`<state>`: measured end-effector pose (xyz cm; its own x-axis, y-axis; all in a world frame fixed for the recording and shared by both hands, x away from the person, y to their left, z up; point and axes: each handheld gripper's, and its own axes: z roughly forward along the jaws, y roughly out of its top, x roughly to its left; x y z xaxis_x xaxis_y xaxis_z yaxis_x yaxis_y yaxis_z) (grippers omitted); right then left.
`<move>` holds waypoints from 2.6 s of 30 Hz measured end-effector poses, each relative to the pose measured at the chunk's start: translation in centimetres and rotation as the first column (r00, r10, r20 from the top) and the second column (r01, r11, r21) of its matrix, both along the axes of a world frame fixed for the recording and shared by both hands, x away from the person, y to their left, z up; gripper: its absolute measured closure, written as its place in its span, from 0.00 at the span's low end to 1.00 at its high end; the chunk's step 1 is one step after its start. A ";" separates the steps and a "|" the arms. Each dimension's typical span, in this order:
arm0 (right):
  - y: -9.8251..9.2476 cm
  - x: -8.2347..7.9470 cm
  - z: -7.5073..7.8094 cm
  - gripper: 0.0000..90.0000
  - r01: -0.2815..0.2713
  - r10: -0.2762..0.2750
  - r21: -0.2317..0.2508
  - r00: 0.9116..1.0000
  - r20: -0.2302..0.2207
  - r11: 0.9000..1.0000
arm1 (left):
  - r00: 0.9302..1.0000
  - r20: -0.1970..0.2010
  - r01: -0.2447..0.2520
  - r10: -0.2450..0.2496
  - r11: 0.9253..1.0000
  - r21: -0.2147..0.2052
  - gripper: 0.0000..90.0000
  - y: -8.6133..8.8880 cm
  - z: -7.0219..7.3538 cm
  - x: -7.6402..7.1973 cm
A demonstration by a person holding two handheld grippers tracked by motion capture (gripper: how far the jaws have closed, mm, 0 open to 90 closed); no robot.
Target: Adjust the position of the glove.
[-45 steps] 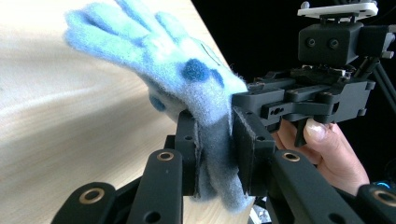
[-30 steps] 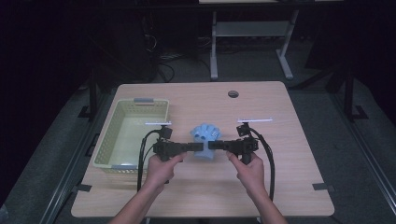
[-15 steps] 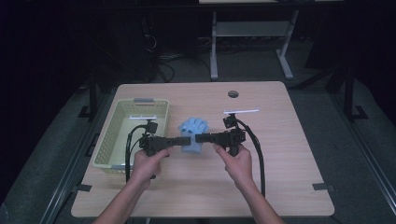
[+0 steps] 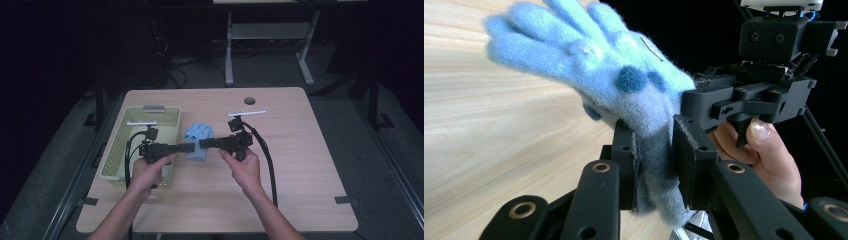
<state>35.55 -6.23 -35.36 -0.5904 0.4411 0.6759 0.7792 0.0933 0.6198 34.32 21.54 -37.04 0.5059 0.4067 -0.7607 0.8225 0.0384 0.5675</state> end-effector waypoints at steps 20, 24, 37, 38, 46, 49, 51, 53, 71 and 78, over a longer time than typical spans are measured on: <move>5.0 1.0 0.6 0.89 -0.056 0.056 -0.008 0.998 0.014 0.998 | 0.999 -0.001 -0.033 0.033 0.999 -0.009 0.81 5.1 0.2 -0.2; 6.0 1.1 0.3 0.89 -0.068 0.068 -0.006 0.998 0.006 0.998 | 0.999 0.004 -0.038 0.038 0.999 -0.005 0.82 6.0 0.1 -0.4; 9.4 2.0 -0.4 0.89 -0.091 0.091 0.003 0.996 -0.019 0.996 | 0.997 -0.004 -0.082 0.082 0.996 0.028 0.82 9.2 -0.1 -0.5; 9.6 2.1 -0.5 0.89 -0.093 0.093 0.003 0.995 -0.020 0.996 | 0.996 -0.006 -0.084 0.085 0.996 0.031 0.82 9.4 -0.1 -0.5; 11.1 2.8 -1.0 0.89 -0.103 0.103 0.003 0.994 -0.045 0.995 | 0.994 -0.031 -0.102 0.102 0.995 0.024 0.83 10.7 -0.5 -0.2; 11.6 3.1 -1.1 0.89 -0.106 0.106 0.002 0.993 -0.043 0.994 | 0.993 -0.037 -0.110 0.111 0.994 0.020 0.83 11.2 -0.6 -0.1; 12.0 3.3 -1.2 0.89 -0.106 0.106 -0.002 0.993 -0.044 0.994 | 0.993 -0.039 -0.113 0.114 0.993 0.026 0.83 11.5 -0.7 0.0; 12.4 3.4 -1.3 0.88 -0.105 0.104 -0.002 0.993 -0.051 0.995 | 0.992 -0.041 -0.121 0.122 0.992 0.038 0.83 11.9 -0.8 0.0; 14.6 4.3 -3.2 0.84 -0.122 0.121 -0.009 0.990 -0.079 0.993 | 0.985 -0.085 -0.149 0.151 0.988 0.028 0.86 14.1 -2.3 0.2; 14.8 4.6 -3.8 0.84 -0.122 0.119 -0.024 0.988 -0.094 0.992 | 0.984 -0.091 -0.148 0.153 0.987 0.055 0.87 14.1 -2.6 0.4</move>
